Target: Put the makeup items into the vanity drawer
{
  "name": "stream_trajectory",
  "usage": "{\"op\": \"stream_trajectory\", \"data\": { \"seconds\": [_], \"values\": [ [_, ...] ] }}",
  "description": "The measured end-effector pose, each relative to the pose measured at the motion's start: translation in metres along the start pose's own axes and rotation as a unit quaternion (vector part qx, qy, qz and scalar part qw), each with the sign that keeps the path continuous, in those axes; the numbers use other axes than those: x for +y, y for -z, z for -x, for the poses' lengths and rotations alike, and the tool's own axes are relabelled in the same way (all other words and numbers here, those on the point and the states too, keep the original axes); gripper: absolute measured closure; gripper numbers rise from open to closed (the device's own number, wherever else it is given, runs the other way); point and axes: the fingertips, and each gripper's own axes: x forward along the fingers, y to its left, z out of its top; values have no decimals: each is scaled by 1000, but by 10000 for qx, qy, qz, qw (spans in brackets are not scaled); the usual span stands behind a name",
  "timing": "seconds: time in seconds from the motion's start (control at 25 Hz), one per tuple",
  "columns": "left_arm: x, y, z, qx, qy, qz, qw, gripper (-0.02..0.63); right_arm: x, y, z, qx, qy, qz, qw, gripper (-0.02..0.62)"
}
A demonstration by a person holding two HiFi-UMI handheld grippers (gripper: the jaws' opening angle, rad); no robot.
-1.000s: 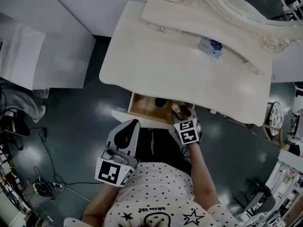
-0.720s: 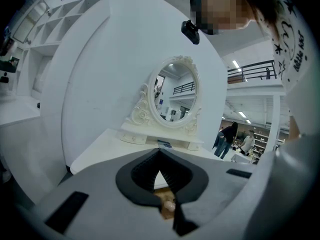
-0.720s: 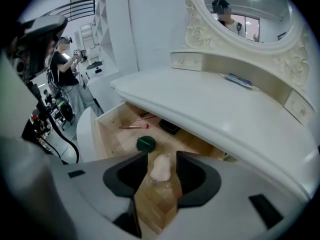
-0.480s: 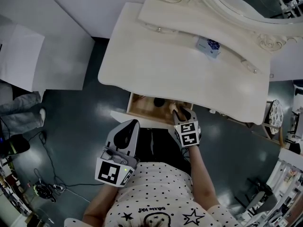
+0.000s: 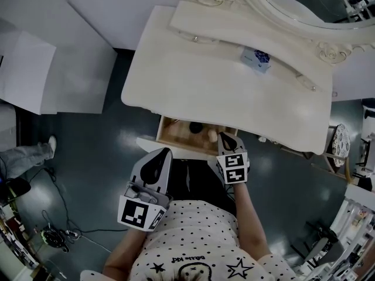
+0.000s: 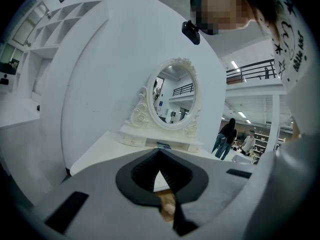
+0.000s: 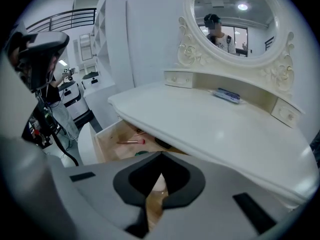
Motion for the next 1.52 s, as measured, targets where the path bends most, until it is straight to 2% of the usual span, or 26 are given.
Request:
{"op": "stream_trajectory", "data": {
  "seconds": [0.36, 0.64, 0.84, 1.16, 1.4, 1.52],
  "values": [
    [5, -28, 1, -320, -145, -171, 9992, 607, -9, -59, 50, -907, 86, -281, 9954, 587],
    [18, -57, 14, -535, -265, -553, 9967, 607, -19, -110, 105, -1781, 248, -566, 9821, 588],
    [19, -73, 17, -716, -287, -738, 9943, 607, -26, -133, 145, -2218, 339, -744, 9716, 588],
    [14, -86, 23, -877, -152, -862, 9923, 607, -20, -143, 206, -2720, 421, -966, 9565, 588],
    [49, -95, 42, -944, -19, -834, 9920, 607, 20, -159, 205, -2874, 550, -1129, 9496, 587],
    [42, -92, 47, -980, 34, -796, 9920, 607, 22, -155, 211, -2910, 613, -1062, 9488, 586]
  ]
}}
